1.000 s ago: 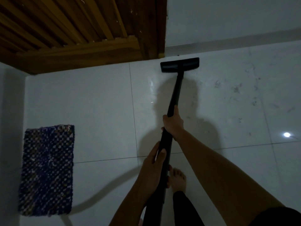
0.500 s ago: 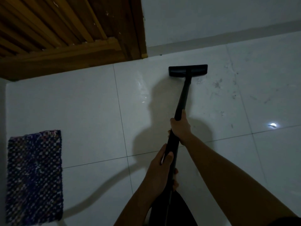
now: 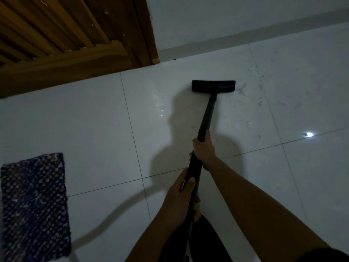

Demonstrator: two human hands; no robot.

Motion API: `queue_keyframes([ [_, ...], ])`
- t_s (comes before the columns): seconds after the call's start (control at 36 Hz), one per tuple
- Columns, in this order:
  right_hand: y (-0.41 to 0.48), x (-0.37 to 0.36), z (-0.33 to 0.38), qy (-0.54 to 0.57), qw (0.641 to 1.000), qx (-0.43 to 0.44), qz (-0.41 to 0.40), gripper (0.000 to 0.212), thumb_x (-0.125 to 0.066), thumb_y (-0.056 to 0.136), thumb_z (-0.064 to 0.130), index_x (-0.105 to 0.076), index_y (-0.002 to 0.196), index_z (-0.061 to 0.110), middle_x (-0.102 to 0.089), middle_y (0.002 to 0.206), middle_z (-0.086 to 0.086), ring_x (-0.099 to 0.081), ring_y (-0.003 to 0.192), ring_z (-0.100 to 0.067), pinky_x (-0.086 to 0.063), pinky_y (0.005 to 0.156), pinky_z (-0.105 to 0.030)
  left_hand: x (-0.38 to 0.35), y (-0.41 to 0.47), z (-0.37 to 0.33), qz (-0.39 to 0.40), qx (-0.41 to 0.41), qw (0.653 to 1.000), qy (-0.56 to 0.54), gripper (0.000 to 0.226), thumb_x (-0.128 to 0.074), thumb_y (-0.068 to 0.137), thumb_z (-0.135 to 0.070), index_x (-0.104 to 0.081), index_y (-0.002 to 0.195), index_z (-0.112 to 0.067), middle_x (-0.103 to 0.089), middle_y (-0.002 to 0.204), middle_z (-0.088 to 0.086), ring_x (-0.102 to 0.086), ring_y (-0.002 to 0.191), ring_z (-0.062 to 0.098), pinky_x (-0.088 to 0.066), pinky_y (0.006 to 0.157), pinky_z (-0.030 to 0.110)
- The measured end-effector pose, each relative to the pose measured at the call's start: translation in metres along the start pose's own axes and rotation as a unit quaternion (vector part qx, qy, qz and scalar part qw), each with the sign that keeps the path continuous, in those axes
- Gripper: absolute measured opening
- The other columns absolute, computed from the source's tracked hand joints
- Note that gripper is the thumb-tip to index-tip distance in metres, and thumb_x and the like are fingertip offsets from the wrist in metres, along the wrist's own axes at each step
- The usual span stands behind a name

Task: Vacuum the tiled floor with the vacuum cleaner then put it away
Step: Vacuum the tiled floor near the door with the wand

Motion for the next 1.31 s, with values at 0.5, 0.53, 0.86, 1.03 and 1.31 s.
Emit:
queue_keyframes([
  [0.5,-0.046,-0.038,-0.039,-0.011,1.0,0.002,0.011,0.067,-0.044,0.096,0.017,-0.009,0.151,0.034,-0.055,0.104,-0.018,-0.057,0.053,-0.02,-0.051,0.05,-0.03,0.033,-0.044,0.046,-0.017,-0.02,0.999,0.032,0.037,-0.04,0.098,-0.031,-0.04,0.135,-0.032,-0.057,0.067,0.009,-0.05,0.035,0.012,-0.043,0.037,0.019],
  [0.53,-0.049,-0.041,-0.043,-0.014,1.0,0.003,0.011,0.067,-0.044,0.096,0.017,-0.009,0.151,0.034,-0.055,0.104,-0.019,-0.057,0.053,-0.02,-0.052,0.05,-0.03,0.034,-0.048,0.05,-0.016,-0.018,0.999,0.027,0.036,-0.04,0.098,-0.031,-0.041,0.134,-0.032,-0.057,0.067,0.009,-0.049,0.035,0.013,-0.043,0.037,0.02],
  [0.86,-0.097,-0.058,-0.106,-0.027,1.0,-0.008,-0.001,0.064,-0.045,0.096,0.018,-0.014,0.15,0.031,-0.054,0.096,-0.018,-0.056,0.051,-0.022,-0.045,0.041,-0.025,0.045,-0.097,0.107,-0.011,-0.014,0.999,0.046,0.028,-0.04,0.099,-0.029,-0.038,0.125,-0.039,-0.057,0.068,0.006,-0.053,0.039,0.007,-0.044,0.039,0.019],
  [1.03,-0.117,-0.053,-0.134,-0.023,1.0,-0.012,-0.002,0.063,-0.043,0.095,0.017,-0.015,0.148,0.033,-0.054,0.097,-0.019,-0.058,0.052,-0.024,-0.052,0.051,-0.032,0.04,-0.113,0.14,0.005,-0.003,1.0,0.011,0.037,-0.043,0.098,-0.029,-0.037,0.134,-0.034,-0.054,0.062,0.008,-0.049,0.04,0.017,-0.042,0.04,0.023],
  [1.31,-0.145,-0.022,-0.166,-0.027,0.999,-0.022,0.007,0.073,-0.043,0.098,0.017,0.003,0.152,0.033,-0.056,0.085,-0.013,-0.055,0.051,-0.02,-0.047,0.044,-0.026,0.011,-0.12,0.187,-0.02,0.002,0.999,0.037,0.044,-0.047,0.096,-0.034,-0.037,0.139,-0.033,-0.06,0.074,0.009,-0.056,0.049,0.018,-0.047,0.059,0.033],
])
Point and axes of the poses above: each hand's wrist, its own y-axis towards the middle knuckle, its own x-axis out of the back of the hand, z = x × y, the point moved 1 cm from there along y, towards the middle knuckle
